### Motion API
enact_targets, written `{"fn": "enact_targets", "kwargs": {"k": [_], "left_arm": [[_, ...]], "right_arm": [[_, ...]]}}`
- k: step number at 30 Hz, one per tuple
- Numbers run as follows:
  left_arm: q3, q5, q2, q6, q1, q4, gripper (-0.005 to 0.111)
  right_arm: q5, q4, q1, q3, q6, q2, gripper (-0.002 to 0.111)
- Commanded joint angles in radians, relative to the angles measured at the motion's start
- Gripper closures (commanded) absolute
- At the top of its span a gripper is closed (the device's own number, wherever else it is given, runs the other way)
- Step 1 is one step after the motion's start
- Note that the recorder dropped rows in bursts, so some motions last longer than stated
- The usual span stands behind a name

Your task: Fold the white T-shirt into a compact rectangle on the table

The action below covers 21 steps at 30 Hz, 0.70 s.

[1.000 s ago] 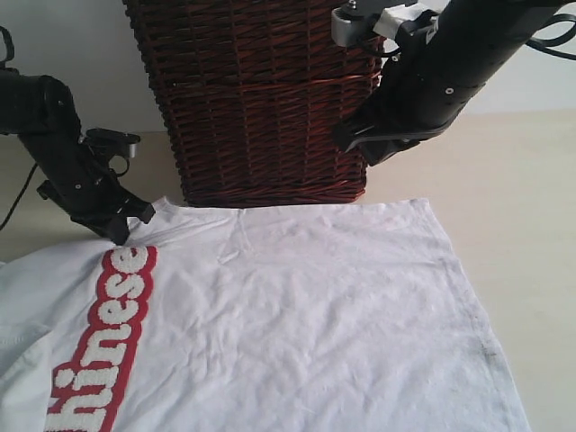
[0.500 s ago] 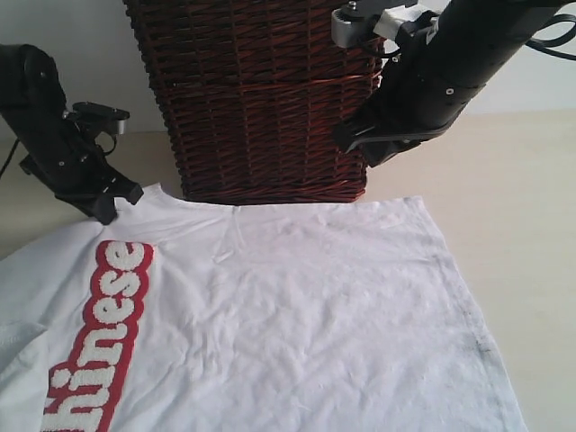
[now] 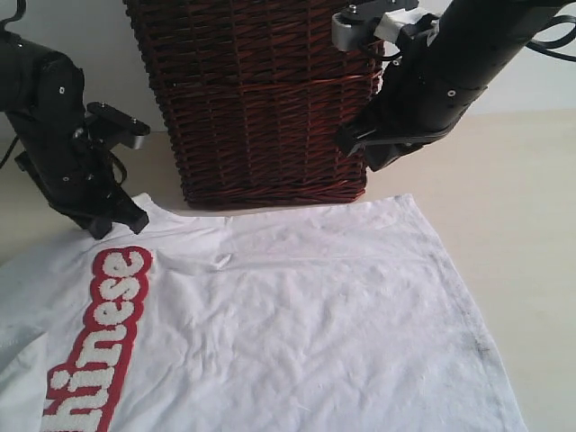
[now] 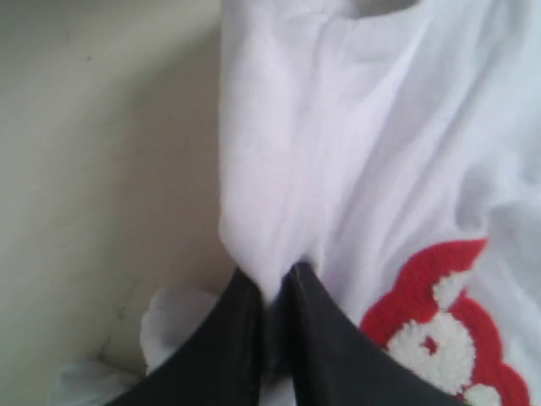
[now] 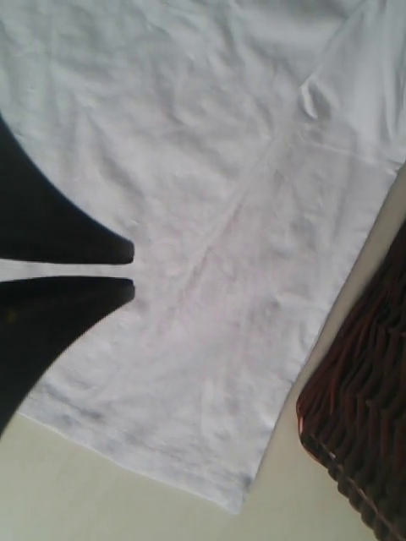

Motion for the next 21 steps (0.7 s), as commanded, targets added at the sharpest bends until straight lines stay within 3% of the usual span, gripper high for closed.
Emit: {"fn": "enact_targets", "kwargs": {"k": [1,3,6,9,10,12,16,21], "left_arm": [[0.053,-0.053,-0.089,-0.071,-0.070,0.014,0.107],[0.087,-0.070,-0.124,-0.109,-0.098,0.045,0.107],[0.150,-0.051,-0.147,-0.249,-0.151,0.238,0.101],[0.198,-0.007,-0.147,-0.306,-0.205,0.326,0.084],[0.214,0.000,-0.149,-0.313,-0.246,0.322,0.069],[0.217,0.038,-0.152,-0.231,-0.315,0.239,0.063],[0.219,0.107,-0.152,-0.160,-0.411,0.120,0.072],[0.219,0.114,-0.179,-0.211,-0.415,0.184,0.072]], "right_arm": [[0.013,0.001,0.001,-0.006,-0.004,-0.004,0.100],[0.019,0.001,0.001,-0.004,-0.004,-0.004,0.100],[0.019,0.001,0.001,-0.004,-0.004,-0.004,0.100],[0.019,0.001,0.001,-0.004,-0.004,-0.004,0.100],[0.021,0.001,0.001,-0.004,-0.004,-0.004,0.100],[0.025,0.001,0.001,-0.004,-0.004,-0.004,0.100],[0.025,0.001,0.001,-0.004,-0.004,-0.004,0.100],[0.027,0.003,0.001,-0.004,-0.004,-0.004,0.100]]}}
